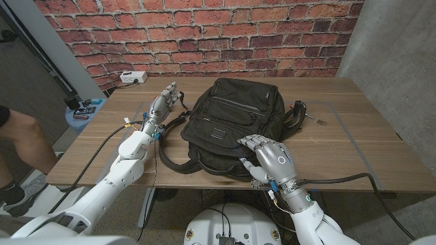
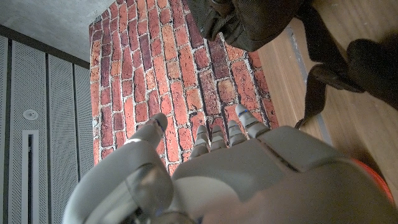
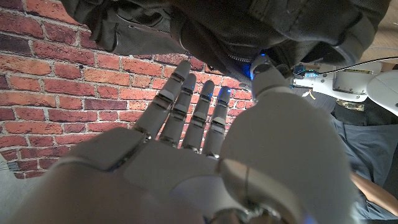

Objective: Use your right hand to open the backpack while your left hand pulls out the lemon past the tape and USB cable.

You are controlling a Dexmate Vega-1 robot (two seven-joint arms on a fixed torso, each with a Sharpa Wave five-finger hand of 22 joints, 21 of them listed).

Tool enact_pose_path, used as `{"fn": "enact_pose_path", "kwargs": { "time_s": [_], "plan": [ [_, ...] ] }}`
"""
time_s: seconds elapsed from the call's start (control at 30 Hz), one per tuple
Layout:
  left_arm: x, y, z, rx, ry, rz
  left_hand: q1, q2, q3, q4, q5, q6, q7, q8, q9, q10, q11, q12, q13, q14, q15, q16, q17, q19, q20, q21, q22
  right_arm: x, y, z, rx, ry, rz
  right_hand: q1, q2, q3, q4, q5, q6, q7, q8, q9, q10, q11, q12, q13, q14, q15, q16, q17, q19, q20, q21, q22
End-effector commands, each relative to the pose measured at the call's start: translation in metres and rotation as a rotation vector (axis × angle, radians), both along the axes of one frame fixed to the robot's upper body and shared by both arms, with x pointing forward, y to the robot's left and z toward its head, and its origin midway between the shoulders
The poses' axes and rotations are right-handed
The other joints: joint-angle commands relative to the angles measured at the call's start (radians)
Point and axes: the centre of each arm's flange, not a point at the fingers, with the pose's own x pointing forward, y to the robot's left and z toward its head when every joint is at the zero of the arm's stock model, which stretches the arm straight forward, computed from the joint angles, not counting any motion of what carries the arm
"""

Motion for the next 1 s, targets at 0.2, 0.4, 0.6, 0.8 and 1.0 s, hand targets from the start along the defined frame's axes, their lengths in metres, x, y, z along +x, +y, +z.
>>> {"fn": "enact_pose_path", "kwargs": {
  "time_s": [0.2,0.4,0.6,0.8,1.0],
  "plan": [
    [0.002,0.002,-0.006,-0.014,0.008,0.000,0.005,-0.004,-0.002,-0.005,0.005,0.009,-0.001,0.001,0.002,0.002,0.002,-0.001,0.002,0.007,0.004,0.000,0.004,0.012,-0.002,-0.008,0.005,0.009,0.004,0.010,0.015,-0.020,0.040,0.031,0.011,0.000,-0.003,0.008,0.109,-0.021,0.033,0.007,0.106,-0.023,0.049,0.019,0.084,-0.173,0.037,0.026,0.061,-0.077,0.022,0.008],
    [0.004,0.003,-0.007,-0.018,0.013,0.001,0.006,-0.003,-0.002,-0.004,0.005,0.010,0.000,0.001,0.002,0.004,0.002,0.000,0.002,0.007,0.004,0.000,0.004,0.013,-0.002,-0.010,0.005,0.015,0.003,0.014,0.027,-0.029,0.051,0.051,0.016,-0.003,-0.006,0.004,0.158,-0.025,0.046,0.007,0.154,-0.031,0.070,0.027,0.130,-0.178,0.056,0.040,0.092,-0.085,0.031,0.009],
    [0.006,0.003,-0.006,-0.017,0.016,-0.002,0.006,-0.003,-0.002,-0.004,0.005,0.010,-0.001,0.001,0.002,0.003,0.001,-0.001,0.002,0.008,0.005,0.000,0.004,0.014,-0.002,-0.012,0.005,0.018,0.002,0.018,0.039,-0.047,0.057,0.072,0.021,-0.005,-0.009,0.000,0.203,-0.030,0.059,0.007,0.194,-0.033,0.088,0.035,0.165,-0.183,0.068,0.050,0.115,-0.092,0.039,0.011],
    [0.007,0.004,-0.006,-0.018,0.018,-0.003,0.007,-0.002,-0.002,-0.004,0.005,0.010,-0.001,0.001,0.002,0.004,0.002,-0.001,0.002,0.008,0.004,0.000,0.004,0.014,-0.001,-0.013,0.005,0.018,0.003,0.024,0.061,-0.051,0.067,0.082,0.029,-0.010,-0.004,-0.005,0.254,-0.035,0.076,0.010,0.248,-0.036,0.112,0.044,0.209,-0.184,0.080,0.060,0.139,-0.095,0.048,0.013],
    [0.007,0.004,-0.006,-0.018,0.019,-0.003,0.008,-0.002,-0.003,-0.003,0.005,0.010,-0.001,0.001,0.002,0.004,0.003,-0.001,0.002,0.007,0.005,0.000,0.004,0.015,-0.002,-0.015,0.005,0.016,0.004,0.027,0.074,-0.048,0.081,0.097,0.036,-0.016,-0.004,-0.011,0.296,-0.039,0.091,0.014,0.291,-0.044,0.133,0.055,0.244,-0.186,0.088,0.068,0.158,-0.094,0.056,0.015]
  ]
}}
